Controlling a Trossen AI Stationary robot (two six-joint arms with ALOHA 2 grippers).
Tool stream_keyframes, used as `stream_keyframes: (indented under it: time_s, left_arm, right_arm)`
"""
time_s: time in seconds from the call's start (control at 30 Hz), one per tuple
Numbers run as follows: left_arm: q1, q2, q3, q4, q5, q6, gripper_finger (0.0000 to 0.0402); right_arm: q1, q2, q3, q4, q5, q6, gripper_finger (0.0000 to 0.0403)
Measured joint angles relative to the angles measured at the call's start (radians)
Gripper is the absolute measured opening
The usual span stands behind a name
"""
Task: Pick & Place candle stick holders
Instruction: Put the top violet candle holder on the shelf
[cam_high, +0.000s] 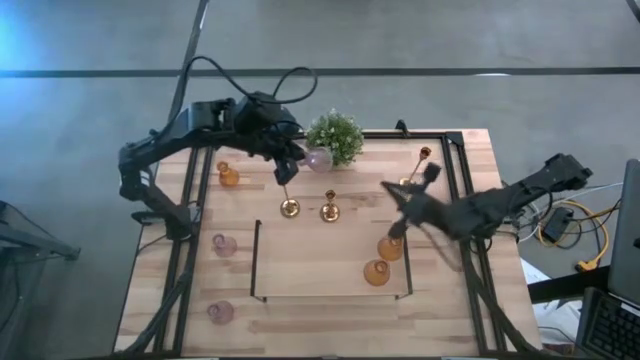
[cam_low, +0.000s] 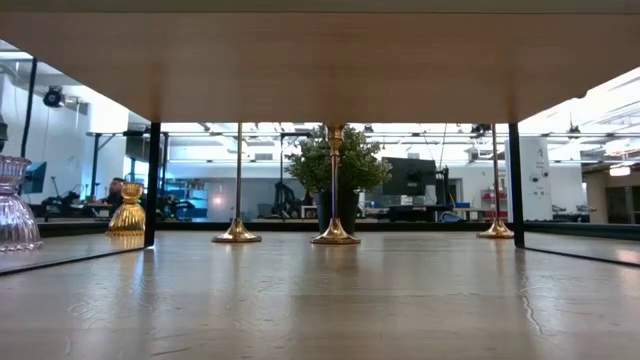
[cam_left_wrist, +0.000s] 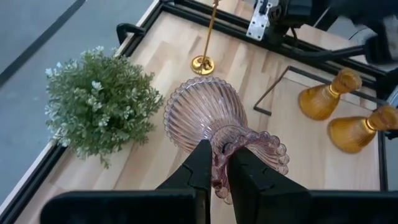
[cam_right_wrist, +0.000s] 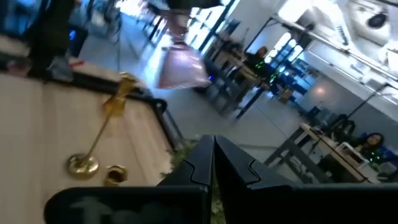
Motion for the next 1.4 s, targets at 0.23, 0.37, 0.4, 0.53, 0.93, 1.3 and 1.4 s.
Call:
stream_keyframes:
  time_s: [0.23, 0.37, 0.4, 0.53, 0.93, 1.3, 1.4]
  left_arm:
    - [-0.009, 0.004, 0.000, 0.036, 0.034, -0.016, 0.0031]
    - [-0.030, 0.004, 0.000, 0.051, 0.042, -0.019, 0.0031]
    - [-0.037, 0.003, 0.000, 0.055, 0.041, -0.019, 0.0031]
    - [-0.069, 0.003, 0.000, 0.076, 0.040, -0.019, 0.0031]
    - [-0.158, 0.011, 0.000, 0.118, 0.041, -0.019, 0.0031]
    - [-0.215, 0.023, 0.000, 0.148, 0.038, -0.022, 0.0031]
    - [-0.219, 0.039, 0.000, 0.152, 0.036, -0.022, 0.0031]
  right_arm:
    - [0.004, 0.266, 0.264, -0.126, 0.087, -0.003, 0.0051]
    - [-0.001, 0.397, 0.402, -0.125, 0.136, -0.035, 0.0098]
    - [-0.004, 0.427, 0.433, -0.124, 0.162, -0.044, 0.0110]
    - [-0.020, 0.527, 0.538, -0.125, 0.233, -0.067, 0.0154]
    - [-0.042, 0.652, 0.701, -0.125, 0.178, -0.041, 0.0218]
    - [-0.070, 0.650, 0.690, -0.124, 0.122, 0.006, 0.0209]
    - [-0.070, 0.649, 0.690, -0.125, 0.119, 0.008, 0.0186]
